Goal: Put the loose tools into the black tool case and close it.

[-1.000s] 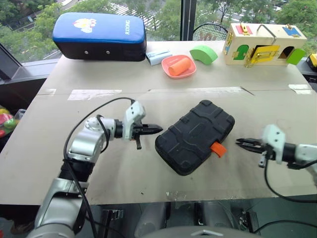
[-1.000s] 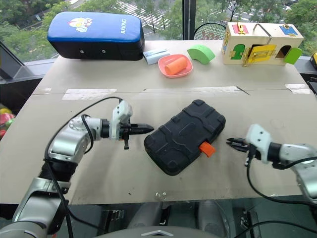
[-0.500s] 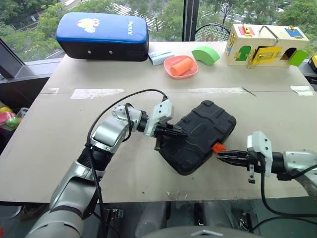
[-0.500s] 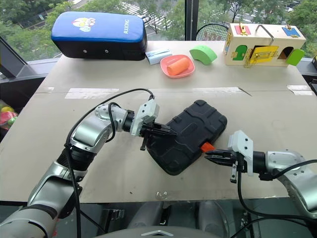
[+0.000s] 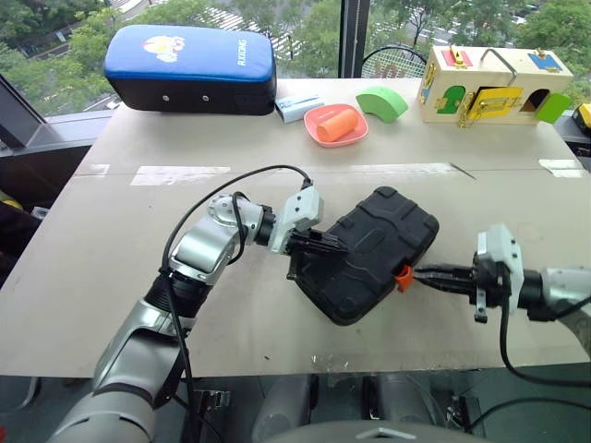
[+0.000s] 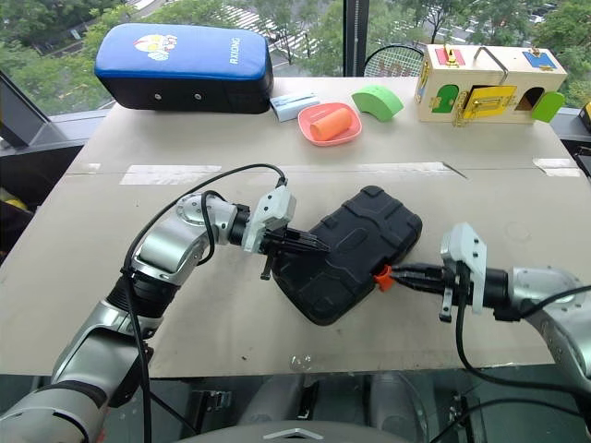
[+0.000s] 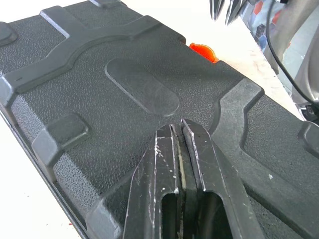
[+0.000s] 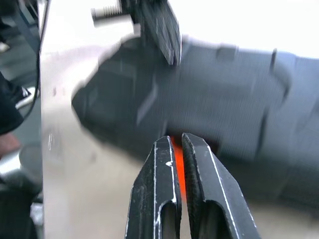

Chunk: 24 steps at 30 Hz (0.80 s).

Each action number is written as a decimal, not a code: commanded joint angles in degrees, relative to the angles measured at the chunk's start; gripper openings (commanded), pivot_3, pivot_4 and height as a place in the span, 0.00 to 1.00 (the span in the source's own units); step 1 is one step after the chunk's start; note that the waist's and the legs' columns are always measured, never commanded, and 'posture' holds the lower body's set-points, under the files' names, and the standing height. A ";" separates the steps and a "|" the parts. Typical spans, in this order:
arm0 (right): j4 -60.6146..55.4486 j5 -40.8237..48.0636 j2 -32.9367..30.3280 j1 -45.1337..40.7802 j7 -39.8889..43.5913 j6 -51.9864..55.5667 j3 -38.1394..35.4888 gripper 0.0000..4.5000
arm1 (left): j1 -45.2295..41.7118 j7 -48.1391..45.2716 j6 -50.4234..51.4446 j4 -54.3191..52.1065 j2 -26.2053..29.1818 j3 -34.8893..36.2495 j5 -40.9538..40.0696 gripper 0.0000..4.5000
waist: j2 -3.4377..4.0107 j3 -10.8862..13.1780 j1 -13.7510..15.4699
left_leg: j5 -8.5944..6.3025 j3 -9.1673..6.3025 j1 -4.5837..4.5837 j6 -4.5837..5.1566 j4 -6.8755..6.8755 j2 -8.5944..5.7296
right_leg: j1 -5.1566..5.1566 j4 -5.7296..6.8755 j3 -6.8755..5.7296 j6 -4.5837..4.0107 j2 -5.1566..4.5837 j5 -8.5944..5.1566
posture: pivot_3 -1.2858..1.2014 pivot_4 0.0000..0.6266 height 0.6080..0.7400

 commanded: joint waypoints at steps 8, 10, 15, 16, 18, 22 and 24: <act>1.09 -6.25 -1.58 3.71 0.65 -2.26 2.39 0.00 | 0.87 0.75 0.50 0.99 0.29 -1.57 2.53 0.01 | 0.01 -0.01 -0.04 | 0.00 -0.02 -0.03 -0.01 0.02 -0.02 | 0.00 0.00 -0.01 0.00 -0.01 0.00 | 0.52 0.24 0.96; 0.73 -6.14 -2.27 4.94 0.91 -2.22 1.19 0.00 | 0.96 0.77 0.42 0.95 0.33 -1.62 2.61 0.01 | 0.01 -0.01 -0.04 | 0.00 -0.02 -0.03 0.00 0.03 -0.02 | 0.00 0.00 -0.01 0.00 -0.02 0.00 | 0.52 0.24 0.96; -0.74 -5.04 -3.54 8.34 0.46 -1.08 -2.59 0.00 | 1.03 0.71 -0.23 1.27 0.17 -1.98 3.01 0.01 | 0.01 -0.01 -0.03 | 0.00 -0.03 -0.03 0.00 0.02 -0.02 | 0.01 -0.01 -0.02 0.00 -0.02 0.00 | 0.52 0.24 0.96; -1.02 -5.14 -3.64 8.97 0.29 -0.91 -2.92 0.00 | 0.92 0.69 -0.35 1.42 0.03 -2.04 3.07 0.01 | 0.02 -0.01 -0.06 | 0.00 -0.02 -0.03 0.00 0.02 -0.02 | 0.01 0.00 -0.01 0.00 -0.02 0.00 | 0.52 0.24 0.96; -1.38 -6.29 -3.62 10.67 -0.01 -1.28 -2.64 0.00 | 0.47 0.76 -0.57 1.89 -0.51 -2.18 3.23 0.01 | 0.02 -0.01 0.03 | 0.00 -0.02 -0.03 0.00 0.03 -0.02 | 0.01 0.01 -0.01 0.00 -0.02 0.00 | 0.52 0.24 0.96; -0.92 -9.97 -1.86 11.64 -1.96 -2.43 1.18 0.00 | -0.56 0.61 -1.52 3.05 -1.71 -2.79 3.96 0.01 | 0.01 -0.01 0.05 | 0.00 -0.04 -0.03 0.00 0.05 -0.03 | 0.05 -0.01 -0.05 0.00 -0.03 0.00 | 0.52 0.24 0.96; -0.02 -12.00 -0.56 10.87 -3.11 -2.98 3.75 0.00 | -0.99 0.36 -2.84 3.76 -2.15 -3.69 5.04 0.01 | 0.01 -0.01 0.03 | 0.00 -0.05 -0.02 0.00 0.07 -0.03 | 0.06 0.00 -0.06 0.00 -0.03 0.00 | 0.52 0.24 0.96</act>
